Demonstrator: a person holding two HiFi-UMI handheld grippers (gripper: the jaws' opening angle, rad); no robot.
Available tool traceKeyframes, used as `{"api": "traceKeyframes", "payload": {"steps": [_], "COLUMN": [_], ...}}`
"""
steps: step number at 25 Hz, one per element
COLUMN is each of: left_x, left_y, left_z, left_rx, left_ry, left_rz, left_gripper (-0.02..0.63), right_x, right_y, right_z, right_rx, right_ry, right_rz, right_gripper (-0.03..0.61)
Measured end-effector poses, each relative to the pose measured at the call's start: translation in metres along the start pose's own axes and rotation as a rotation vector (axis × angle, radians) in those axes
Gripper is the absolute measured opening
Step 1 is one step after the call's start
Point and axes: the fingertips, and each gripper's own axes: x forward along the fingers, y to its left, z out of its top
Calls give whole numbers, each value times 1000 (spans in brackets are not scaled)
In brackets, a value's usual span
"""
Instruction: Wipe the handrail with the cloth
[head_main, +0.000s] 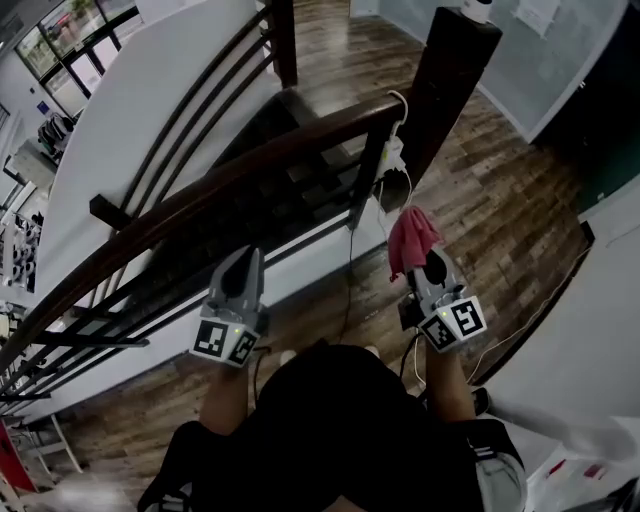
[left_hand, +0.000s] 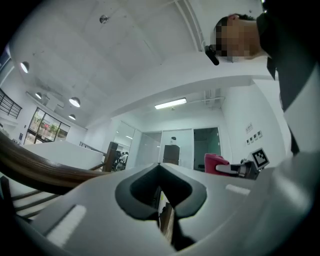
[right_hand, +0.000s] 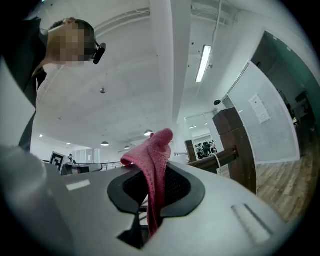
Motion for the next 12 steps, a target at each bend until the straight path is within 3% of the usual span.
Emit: {"api": "traceKeyframes", "payload": {"steps": [8, 12], "left_x": [2, 14], "left_y": [6, 12], "left_z": [8, 2], "left_rx": [21, 37], "left_ry": [12, 42], "left_rz": [-102, -106], "left_gripper": [-2, -2], "right_x": [34, 54], "right_y": [21, 9], "right_z": [-6, -8], "right_rx": [28, 38], "right_ry": [-1, -7], "right_rz": [2, -9], "right_gripper": [43, 43]}}
